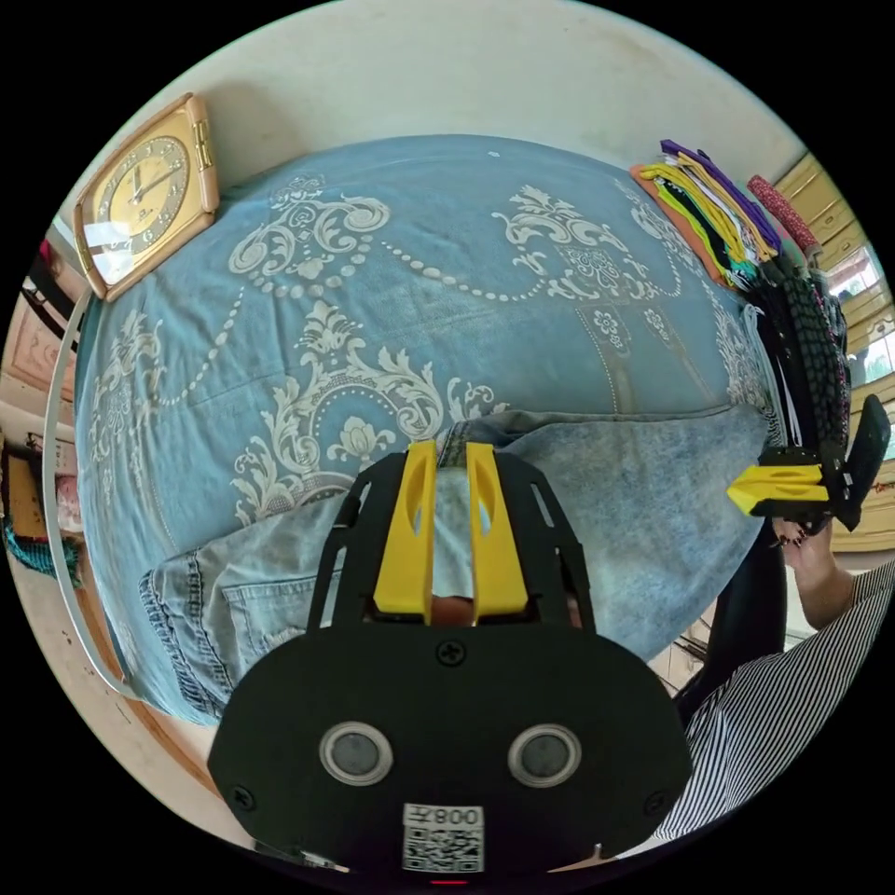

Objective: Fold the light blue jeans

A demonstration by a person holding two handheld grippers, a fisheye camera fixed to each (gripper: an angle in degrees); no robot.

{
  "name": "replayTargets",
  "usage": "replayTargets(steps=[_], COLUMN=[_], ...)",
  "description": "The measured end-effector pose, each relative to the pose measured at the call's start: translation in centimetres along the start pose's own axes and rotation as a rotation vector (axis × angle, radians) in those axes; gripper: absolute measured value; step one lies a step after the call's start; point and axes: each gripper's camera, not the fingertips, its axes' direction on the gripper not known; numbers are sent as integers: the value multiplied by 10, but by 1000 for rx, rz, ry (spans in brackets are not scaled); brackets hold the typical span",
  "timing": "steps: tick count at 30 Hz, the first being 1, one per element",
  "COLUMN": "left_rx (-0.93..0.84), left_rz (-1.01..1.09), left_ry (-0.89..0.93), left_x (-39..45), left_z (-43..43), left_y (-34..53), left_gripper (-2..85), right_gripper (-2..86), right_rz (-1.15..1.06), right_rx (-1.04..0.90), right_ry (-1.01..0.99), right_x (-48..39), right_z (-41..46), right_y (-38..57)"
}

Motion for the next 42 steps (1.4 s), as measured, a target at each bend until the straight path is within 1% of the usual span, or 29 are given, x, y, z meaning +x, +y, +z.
replayTargets(steps=[2, 6, 8, 10, 12, 16, 19, 21, 23, 27, 30, 33, 35, 36, 37, 40, 42], left_rx=[-17, -39, 8, 61, 99, 88, 106, 159, 209, 294, 241, 170, 161, 155, 154, 167, 189], left_rz=[20, 63, 64, 64, 57, -16, -68, -58, -42, -59, -62, -78, -101, -113, -119, -117, -114], left_ry=[33, 117, 147, 165, 185, 200, 228, 230, 247, 263, 211, 139, 147, 135, 123, 85, 75], left_x=[-18, -58, -74, -90, -109, -137, -156, -167, -174, -192, -203, -214, -220, -222, -223, -222, -221], left_z=[18, 53, 57, 60, 74, 119, 149, 157, 159, 169, 190, 216, 229, 237, 241, 254, 265], left_y=[-1, 2, 7, 12, 20, 31, 44, 59, 72, 105, 125, 145, 158, 166, 171, 192, 207], left_gripper=[39, 14, 9, 6, 4, 4, 4, 5, 7, 18, 23, 19, 14, 10, 8, 4, 2], right_gripper=[1, 1, 1, 2, 2, 3, 4, 5, 9, 31, 56, 59, 44, 39, 31, 18, 14], right_rz=[-76, -176, -203, -210, -207, -219, -223, -215, -177, -121, -129, -154, -163, -168, -189, -218, -209], right_rx=[-32, -159, -264, -291, -255, -238, -282, -290, -165, -51, -67, -144, -248, -269, -266, -176, -142], right_ry=[-75, -105, -90, -104, -85, -63, -78, -75, -66, -32, -13, -4, -10, -12, 1, -20, -30], right_x=[-29, -66, -80, -87, -93, -99, -101, -99, -84, -44, -21, -13, -13, -15, -20, -33, -30], right_z=[50, 131, 178, 196, 201, 210, 211, 202, 171, 147, 161, 193, 225, 230, 231, 199, 186], right_y=[-42, -80, -85, -81, -77, -80, -87, -92, -103, -139, -175, -203, -215, -215, -214, -208, -207])
